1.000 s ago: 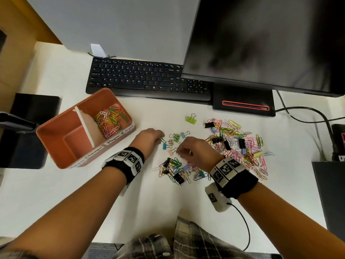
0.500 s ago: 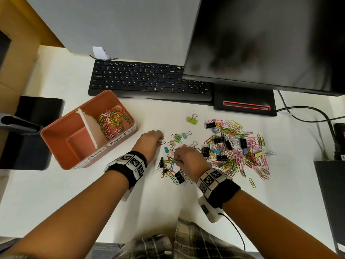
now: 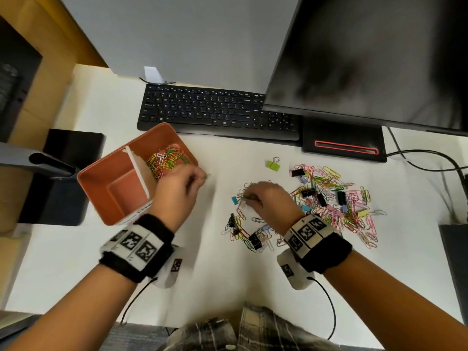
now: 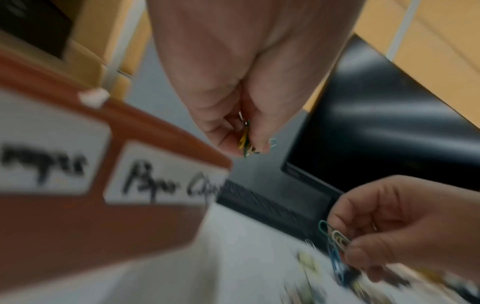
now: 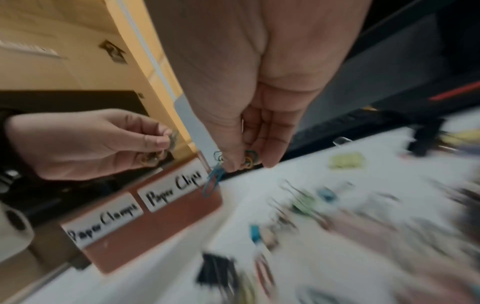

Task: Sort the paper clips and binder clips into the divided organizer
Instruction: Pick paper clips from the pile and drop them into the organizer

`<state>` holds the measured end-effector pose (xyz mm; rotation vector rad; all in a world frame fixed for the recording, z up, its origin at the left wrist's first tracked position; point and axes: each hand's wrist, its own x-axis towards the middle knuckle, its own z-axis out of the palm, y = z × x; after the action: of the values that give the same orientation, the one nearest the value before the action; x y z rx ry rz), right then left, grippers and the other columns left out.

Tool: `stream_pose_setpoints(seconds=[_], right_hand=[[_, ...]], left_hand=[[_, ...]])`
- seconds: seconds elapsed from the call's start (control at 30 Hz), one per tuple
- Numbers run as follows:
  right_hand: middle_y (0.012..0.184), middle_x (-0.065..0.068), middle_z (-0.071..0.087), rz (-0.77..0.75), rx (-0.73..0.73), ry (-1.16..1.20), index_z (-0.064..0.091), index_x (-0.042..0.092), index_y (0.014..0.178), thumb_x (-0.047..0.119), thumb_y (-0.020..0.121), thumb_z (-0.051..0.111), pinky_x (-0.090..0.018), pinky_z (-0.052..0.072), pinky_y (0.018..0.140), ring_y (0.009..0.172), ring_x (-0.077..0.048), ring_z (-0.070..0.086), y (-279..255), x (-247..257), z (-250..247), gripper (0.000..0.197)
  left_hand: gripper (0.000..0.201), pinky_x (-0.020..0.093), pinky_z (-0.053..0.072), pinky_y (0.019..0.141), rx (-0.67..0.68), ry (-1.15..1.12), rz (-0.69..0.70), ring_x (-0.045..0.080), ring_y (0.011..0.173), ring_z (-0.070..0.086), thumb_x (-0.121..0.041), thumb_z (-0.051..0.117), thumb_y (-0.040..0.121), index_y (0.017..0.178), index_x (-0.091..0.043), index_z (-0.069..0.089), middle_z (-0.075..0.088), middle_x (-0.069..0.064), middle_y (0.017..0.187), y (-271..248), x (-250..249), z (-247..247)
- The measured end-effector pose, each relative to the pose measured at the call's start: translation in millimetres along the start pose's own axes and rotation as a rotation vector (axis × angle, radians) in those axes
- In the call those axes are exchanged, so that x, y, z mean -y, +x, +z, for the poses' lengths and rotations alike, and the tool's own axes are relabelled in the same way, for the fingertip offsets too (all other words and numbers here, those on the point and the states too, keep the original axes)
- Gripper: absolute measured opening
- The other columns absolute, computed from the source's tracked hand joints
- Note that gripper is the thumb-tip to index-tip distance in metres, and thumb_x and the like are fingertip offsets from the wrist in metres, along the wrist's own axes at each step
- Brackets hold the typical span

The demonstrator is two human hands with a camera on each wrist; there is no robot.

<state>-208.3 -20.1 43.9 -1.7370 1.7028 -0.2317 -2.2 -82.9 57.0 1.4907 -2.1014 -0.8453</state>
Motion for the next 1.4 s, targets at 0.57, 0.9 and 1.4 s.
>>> stream_pose_setpoints(seconds=[0.57, 0.9, 1.4], right_hand=[[0.096, 0.0, 0.064, -0.099, -0.1, 0.047, 0.065, 0.02, 0.102, 0.019, 0.092, 0.053, -0.029, 0.048, 0.082, 0.075, -0.007, 0.051, 32.1, 39.6, 5.2, 0.016], [0.119, -0.001, 0.047, 0.1, 0.22, -0.127, 0.053, 0.027, 0.115, 0.032, 0.073, 0.074, -0.032, 0.05, 0.08, 0.106, -0.021, 0.053, -55.1, -28.8, 46.1, 0.048], [0.104, 0.002, 0.051, 0.185, -0.101, 0.131, 0.055, 0.019, 0.11, 0.02, 0.081, 0.068, -0.024, 0.048, 0.07, 0.084, -0.014, 0.056, -27.0, -43.3, -1.1, 0.032]], left_hand=[[0.021, 0.017, 0.047, 0.073, 0.101, -0.064, 0.031, 0.001, 0.078, 0.053, -0.016, 0.062, 0.085, 0.105, -0.021, 0.062, 0.056, -0.004, 0.1, -25.6, 10.6, -24.8], [0.039, 0.033, 0.046, 0.094, 0.536, 0.044, 0.014, 0.018, 0.098, 0.053, -0.02, 0.069, 0.079, 0.116, -0.023, 0.059, 0.049, 0.002, 0.112, -43.7, 17.8, 85.6], [0.017, 0.029, 0.052, 0.08, 0.176, -0.14, -0.212, 0.014, 0.083, 0.061, -0.018, 0.069, 0.08, 0.097, -0.017, 0.065, 0.062, 0.004, 0.097, -21.3, 32.8, 58.2]])
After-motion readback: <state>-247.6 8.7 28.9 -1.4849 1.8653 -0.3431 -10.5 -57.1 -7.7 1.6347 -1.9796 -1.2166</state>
